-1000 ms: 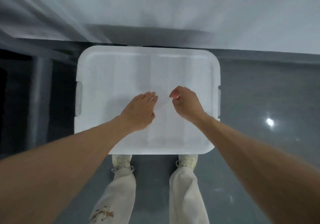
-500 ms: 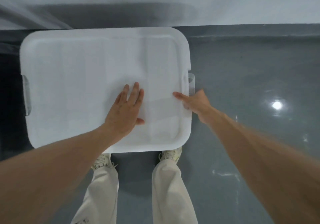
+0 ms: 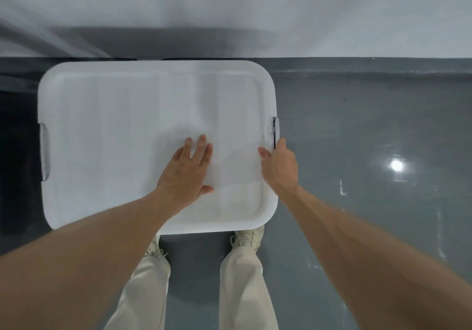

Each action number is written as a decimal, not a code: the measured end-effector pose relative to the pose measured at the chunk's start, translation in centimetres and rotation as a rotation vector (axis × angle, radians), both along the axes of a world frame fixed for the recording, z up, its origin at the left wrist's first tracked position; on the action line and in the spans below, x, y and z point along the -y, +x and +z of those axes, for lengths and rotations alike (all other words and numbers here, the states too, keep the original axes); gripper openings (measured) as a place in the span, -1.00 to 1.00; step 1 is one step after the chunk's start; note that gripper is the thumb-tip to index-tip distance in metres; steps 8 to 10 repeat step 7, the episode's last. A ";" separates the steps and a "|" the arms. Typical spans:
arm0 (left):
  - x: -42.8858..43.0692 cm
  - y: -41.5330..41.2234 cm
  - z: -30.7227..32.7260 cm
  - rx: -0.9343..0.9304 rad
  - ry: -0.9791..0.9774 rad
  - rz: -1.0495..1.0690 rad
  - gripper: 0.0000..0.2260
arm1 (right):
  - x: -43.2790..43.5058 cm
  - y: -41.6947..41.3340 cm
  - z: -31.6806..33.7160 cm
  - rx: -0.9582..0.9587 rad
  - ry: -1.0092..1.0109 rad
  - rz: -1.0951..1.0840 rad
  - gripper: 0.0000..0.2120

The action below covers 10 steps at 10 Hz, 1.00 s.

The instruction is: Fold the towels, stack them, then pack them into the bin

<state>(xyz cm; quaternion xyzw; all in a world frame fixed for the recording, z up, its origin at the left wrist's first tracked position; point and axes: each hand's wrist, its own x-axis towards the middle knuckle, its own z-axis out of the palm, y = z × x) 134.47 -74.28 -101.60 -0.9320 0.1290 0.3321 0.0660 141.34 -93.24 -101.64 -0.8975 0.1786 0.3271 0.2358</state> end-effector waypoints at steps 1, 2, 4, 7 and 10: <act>-0.1 0.2 -0.1 -0.002 -0.004 -0.024 -0.13 | -0.6 0.1 0.4 -0.002 -0.102 0.058 -0.65; -0.2 0.3 -0.2 -0.004 -0.023 -0.030 -0.12 | -1.1 0.5 0.5 0.004 -0.185 0.117 -0.70; -0.7 0.4 0.0 -0.021 -0.053 -0.037 -0.11 | -2.3 0.4 0.3 -0.004 -0.261 0.149 -0.67; -5.4 2.1 7.5 -0.218 -0.563 0.639 -0.59 | -10.0 0.0 7.9 0.049 -0.122 0.271 -0.66; -5.4 2.1 7.5 -0.218 -0.563 0.639 -0.59 | -10.0 0.0 7.9 0.049 -0.122 0.271 -0.66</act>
